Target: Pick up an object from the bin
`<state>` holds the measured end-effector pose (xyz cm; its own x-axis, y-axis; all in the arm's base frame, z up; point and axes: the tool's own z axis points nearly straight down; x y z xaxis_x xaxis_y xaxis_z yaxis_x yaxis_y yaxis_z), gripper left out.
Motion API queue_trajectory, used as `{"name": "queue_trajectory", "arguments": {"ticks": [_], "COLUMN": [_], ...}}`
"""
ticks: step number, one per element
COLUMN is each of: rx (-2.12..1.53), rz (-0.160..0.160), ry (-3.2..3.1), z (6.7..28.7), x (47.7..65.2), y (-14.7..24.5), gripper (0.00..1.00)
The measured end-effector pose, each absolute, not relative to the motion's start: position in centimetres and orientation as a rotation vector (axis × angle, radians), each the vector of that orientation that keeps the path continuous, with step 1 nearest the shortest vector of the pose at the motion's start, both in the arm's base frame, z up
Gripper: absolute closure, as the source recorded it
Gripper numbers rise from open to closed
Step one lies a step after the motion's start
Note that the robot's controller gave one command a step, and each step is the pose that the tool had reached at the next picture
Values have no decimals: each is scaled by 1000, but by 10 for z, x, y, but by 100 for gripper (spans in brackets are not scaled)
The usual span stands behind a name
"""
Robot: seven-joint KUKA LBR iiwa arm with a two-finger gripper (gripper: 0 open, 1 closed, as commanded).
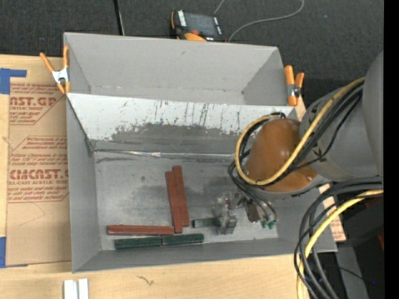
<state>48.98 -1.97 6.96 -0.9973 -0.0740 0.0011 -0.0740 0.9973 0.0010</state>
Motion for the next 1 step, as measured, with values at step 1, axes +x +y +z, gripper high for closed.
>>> {"name": "queue_trajectory", "arguments": {"ticks": [1], "rx": [-12], "rz": [0], "ry": [-3150], "z": [226], "x": [505], "y": [-27], "gripper": [100]}}
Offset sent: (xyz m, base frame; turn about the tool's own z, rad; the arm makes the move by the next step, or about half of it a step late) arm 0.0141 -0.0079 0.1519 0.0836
